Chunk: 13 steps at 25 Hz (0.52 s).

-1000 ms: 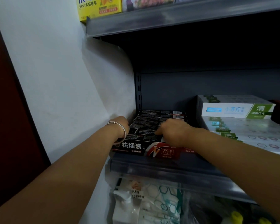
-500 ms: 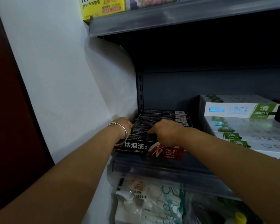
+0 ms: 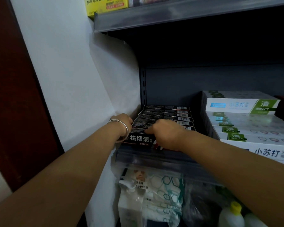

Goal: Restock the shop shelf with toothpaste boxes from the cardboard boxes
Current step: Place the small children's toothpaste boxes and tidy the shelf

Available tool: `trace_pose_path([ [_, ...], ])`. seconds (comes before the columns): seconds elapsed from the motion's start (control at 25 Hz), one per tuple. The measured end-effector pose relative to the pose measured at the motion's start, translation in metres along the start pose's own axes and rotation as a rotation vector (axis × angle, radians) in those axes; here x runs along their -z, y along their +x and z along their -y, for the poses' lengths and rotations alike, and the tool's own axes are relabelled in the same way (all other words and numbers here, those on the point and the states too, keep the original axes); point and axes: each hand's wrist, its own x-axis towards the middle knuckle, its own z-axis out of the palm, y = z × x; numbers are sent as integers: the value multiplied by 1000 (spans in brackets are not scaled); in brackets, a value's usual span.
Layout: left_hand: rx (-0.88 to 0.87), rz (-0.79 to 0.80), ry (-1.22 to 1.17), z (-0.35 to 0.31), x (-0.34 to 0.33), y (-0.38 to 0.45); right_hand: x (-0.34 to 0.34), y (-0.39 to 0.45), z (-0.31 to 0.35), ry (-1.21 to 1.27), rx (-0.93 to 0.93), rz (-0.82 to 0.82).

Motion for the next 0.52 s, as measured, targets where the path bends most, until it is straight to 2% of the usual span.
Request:
trace_pose_path([
  [0.36, 25, 13, -60, -8, -9, -12, -4, -19, -7, 28, -82, 46],
  [0.52, 39, 8, -44, -10, -9, -12, -17, -16, -9, -12, -47, 20],
])
